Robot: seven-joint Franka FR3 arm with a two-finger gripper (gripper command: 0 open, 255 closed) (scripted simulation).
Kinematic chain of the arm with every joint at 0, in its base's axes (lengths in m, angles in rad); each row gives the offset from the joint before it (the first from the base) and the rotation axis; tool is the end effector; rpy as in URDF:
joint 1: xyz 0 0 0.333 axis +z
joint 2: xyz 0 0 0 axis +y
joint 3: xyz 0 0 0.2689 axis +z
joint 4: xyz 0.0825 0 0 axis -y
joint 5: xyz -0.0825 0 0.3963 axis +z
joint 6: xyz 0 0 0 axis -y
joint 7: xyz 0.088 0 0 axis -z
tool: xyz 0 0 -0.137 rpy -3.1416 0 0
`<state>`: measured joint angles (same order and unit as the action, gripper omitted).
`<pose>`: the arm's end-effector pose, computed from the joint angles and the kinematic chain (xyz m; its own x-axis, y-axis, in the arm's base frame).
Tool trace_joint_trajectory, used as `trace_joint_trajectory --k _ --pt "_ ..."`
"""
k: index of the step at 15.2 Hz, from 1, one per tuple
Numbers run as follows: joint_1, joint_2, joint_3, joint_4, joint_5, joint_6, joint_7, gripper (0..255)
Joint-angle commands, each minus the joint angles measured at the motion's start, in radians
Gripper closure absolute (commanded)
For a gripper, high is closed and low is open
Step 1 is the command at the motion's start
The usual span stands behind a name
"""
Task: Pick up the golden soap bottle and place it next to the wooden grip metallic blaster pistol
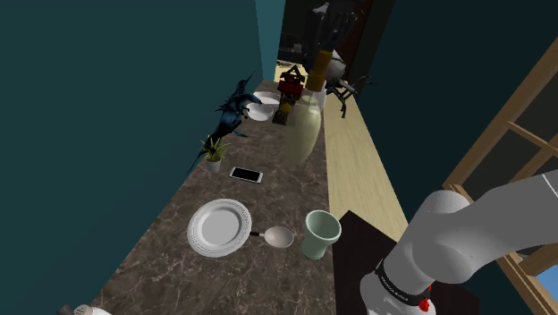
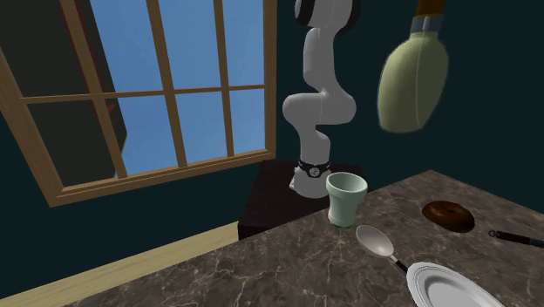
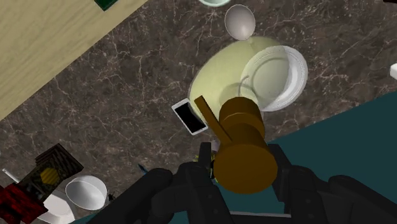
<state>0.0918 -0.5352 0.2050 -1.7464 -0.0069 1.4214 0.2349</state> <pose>0.3697 0.1407 0.7019 0.9746 0.0484 0.2189 0.0358 -0.9975 0.0610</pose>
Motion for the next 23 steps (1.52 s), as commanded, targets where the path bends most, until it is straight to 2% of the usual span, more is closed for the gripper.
trace_joint_trajectory --k 1,8,15,20,23 --pt "0.012 -0.014 0.046 -0.012 0.015 -0.002 0.057 255" --pt "0.035 0.012 0.199 0.049 0.053 -0.038 0.235 255" --pt "0.039 0.098 0.382 0.169 0.062 -0.073 0.43 255" --pt "0.027 0.213 0.556 0.3 0.023 -0.105 0.594 255" --pt "0.017 0.323 0.701 0.402 -0.047 -0.134 0.717 255"
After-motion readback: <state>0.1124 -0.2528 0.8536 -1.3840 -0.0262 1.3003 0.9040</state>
